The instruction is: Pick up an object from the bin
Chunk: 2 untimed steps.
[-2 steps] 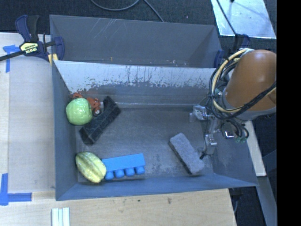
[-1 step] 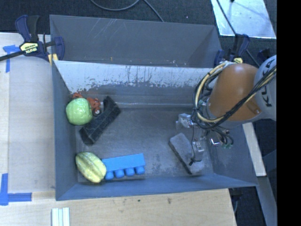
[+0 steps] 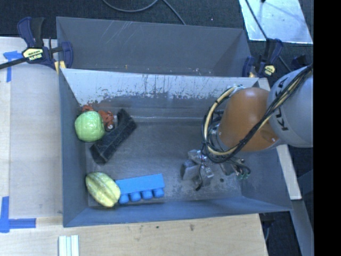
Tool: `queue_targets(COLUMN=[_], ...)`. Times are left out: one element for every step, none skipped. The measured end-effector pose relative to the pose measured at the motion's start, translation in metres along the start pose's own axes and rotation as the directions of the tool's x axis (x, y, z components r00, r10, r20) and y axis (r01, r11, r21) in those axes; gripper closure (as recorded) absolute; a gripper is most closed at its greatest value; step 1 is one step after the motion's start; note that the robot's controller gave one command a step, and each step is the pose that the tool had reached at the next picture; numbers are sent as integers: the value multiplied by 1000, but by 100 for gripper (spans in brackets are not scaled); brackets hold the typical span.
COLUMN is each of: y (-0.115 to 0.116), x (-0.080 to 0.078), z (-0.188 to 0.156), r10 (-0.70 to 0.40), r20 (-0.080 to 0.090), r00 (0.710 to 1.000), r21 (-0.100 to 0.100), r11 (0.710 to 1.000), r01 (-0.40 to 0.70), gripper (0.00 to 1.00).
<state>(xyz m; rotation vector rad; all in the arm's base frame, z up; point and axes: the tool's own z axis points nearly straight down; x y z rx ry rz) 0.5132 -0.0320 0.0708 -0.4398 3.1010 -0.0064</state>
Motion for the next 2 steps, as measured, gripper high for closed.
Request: queue_targets(y=[0,3], x=[0,-15], z=[0,-135], r10=[0,-37], r20=[0,4], r00=[1000,999], r21=[0,1], r11=[1000,999], r01=[0,37], gripper=[100,100])
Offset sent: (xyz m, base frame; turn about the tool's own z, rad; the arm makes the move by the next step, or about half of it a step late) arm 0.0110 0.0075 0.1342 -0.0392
